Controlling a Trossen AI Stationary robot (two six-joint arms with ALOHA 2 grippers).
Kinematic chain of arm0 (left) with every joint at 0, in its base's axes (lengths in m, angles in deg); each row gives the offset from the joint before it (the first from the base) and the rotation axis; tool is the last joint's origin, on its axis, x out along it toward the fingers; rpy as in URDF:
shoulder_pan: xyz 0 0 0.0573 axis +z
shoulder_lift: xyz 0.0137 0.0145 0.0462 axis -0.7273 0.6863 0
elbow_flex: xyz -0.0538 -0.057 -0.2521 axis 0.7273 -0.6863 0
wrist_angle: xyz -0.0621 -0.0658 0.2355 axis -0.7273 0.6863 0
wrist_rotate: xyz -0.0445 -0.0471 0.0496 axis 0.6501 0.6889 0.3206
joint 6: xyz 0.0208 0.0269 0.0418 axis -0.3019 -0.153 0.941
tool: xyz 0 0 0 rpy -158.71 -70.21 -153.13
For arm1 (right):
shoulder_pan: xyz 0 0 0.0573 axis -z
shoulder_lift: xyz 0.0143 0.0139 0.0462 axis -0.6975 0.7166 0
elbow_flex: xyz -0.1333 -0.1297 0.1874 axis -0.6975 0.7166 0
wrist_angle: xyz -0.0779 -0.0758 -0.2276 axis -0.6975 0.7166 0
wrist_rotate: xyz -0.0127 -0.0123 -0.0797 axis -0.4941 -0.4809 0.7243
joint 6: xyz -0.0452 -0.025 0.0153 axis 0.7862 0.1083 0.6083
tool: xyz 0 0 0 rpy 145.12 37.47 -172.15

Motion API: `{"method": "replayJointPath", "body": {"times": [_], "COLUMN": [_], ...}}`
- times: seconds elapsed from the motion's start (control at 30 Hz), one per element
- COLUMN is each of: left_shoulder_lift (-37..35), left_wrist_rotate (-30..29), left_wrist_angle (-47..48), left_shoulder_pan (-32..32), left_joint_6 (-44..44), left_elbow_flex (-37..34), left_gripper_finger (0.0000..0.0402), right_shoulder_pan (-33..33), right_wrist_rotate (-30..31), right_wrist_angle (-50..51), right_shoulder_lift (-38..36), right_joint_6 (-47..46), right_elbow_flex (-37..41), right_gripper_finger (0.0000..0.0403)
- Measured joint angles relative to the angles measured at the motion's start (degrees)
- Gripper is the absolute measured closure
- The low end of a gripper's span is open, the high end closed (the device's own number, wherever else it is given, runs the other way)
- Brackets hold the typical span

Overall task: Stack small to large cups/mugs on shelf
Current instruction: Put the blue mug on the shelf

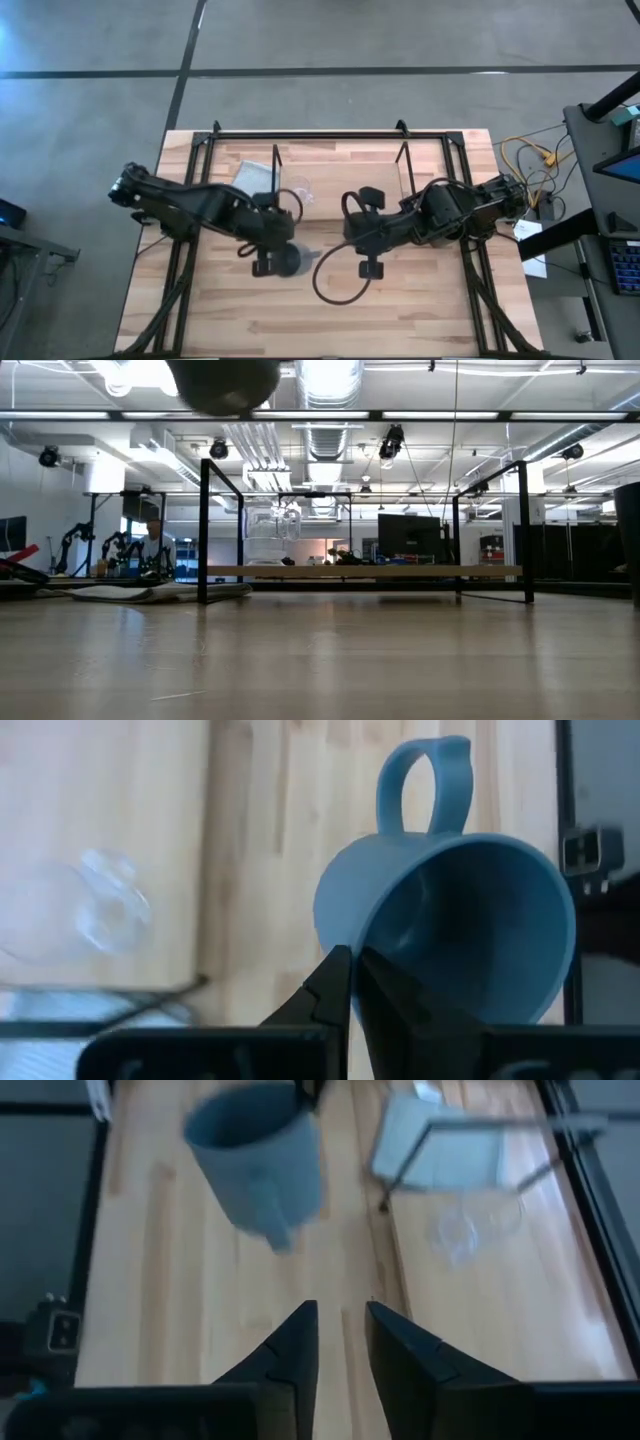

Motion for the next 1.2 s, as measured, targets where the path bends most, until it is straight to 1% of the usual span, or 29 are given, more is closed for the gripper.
{"method": "replayJointPath", "body": {"times": [0.17,0.33,0.7,0.83,0.9,1.2], "left_shoulder_lift": [0.0,0.0,0.0,0.0,0.0,0.0], "left_wrist_rotate": [-1.7,-2.4,-2.5,-2.5,-2.5,-2.6], "left_wrist_angle": [0.1,0.2,0.0,0.1,0.0,1.6], "left_shoulder_pan": [1.6,2.8,4.1,4.6,4.8,5.6], "left_joint_6": [4.3,6.4,8.3,9.5,9.5,9.5], "left_elbow_flex": [5.3,7.5,7.4,7.7,7.6,7.4], "left_gripper_finger": [0.0401,0.0401,0.0401,0.0402,0.0402,0.0401], "right_shoulder_pan": [0.0,0.6,3.7,4.0,3.9,3.9], "right_wrist_rotate": [0.0,0.0,-0.5,-0.7,-1.5,-1.6], "right_wrist_angle": [-6.6,-7.2,-7.4,-7.4,-7.4,-7.3], "right_shoulder_lift": [0.0,0.2,2.6,3.6,3.7,3.8], "right_joint_6": [5.1,6.9,8.1,9.4,9.5,9.2], "right_elbow_flex": [0.0,0.1,0.1,0.1,0.1,0.1], "right_gripper_finger": [0.0313,0.0309,0.0309,0.0309,0.0309,0.0309]}}
